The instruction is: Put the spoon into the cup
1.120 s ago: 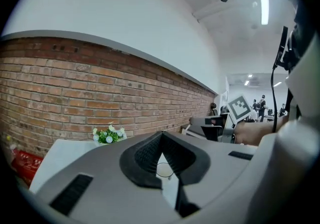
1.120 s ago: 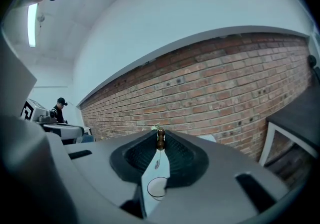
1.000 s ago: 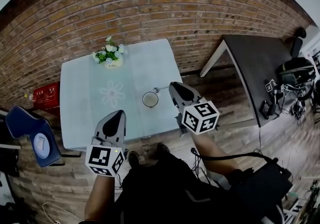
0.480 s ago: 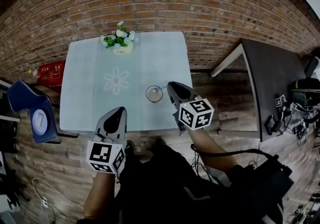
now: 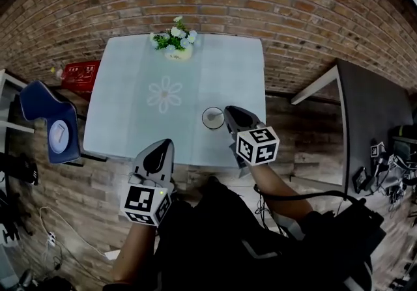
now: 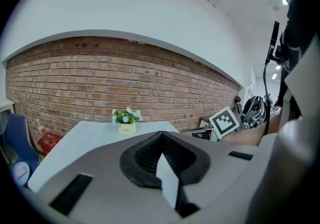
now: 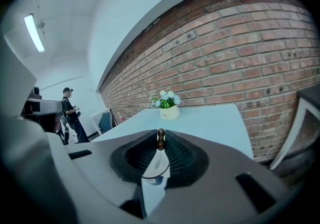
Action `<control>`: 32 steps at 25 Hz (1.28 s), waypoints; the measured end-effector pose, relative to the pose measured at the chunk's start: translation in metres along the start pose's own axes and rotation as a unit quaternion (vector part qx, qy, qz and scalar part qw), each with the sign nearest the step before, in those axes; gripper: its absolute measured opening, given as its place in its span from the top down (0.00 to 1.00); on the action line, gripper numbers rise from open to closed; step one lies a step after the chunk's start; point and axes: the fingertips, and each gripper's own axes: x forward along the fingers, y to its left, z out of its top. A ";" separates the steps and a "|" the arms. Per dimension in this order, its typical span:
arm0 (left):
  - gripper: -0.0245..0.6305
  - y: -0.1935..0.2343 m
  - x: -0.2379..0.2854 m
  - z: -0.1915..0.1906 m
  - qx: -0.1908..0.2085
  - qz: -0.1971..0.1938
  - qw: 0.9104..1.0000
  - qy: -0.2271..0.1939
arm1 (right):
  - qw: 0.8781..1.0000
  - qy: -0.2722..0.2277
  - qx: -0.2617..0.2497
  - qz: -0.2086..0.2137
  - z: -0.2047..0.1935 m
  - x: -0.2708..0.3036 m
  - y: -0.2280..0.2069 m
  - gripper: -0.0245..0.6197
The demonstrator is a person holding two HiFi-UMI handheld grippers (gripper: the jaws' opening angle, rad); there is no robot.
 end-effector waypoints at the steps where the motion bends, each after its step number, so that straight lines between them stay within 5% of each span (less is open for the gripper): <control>1: 0.95 0.001 -0.001 -0.002 0.000 0.006 1.000 0.003 | 1.000 0.004 -0.002 0.003 -0.004 0.003 0.001 0.87; 8: 0.95 0.003 -0.004 -0.006 -0.031 0.037 0.999 -0.007 | 1.000 0.020 -0.015 0.019 -0.019 0.016 -0.001 0.87; 20: 0.95 0.005 -0.016 -0.004 -0.021 0.060 0.998 -0.019 | 1.000 0.012 -0.020 -0.006 -0.027 0.025 -0.010 0.87; 27: 0.95 -0.001 -0.017 -0.004 -0.016 0.043 0.999 -0.020 | 0.999 0.023 -0.013 -0.022 -0.033 0.024 -0.015 0.86; 32: 0.95 -0.001 -0.019 0.002 -0.022 0.033 0.999 -0.018 | 0.999 0.040 -0.024 -0.026 -0.035 0.022 -0.009 0.75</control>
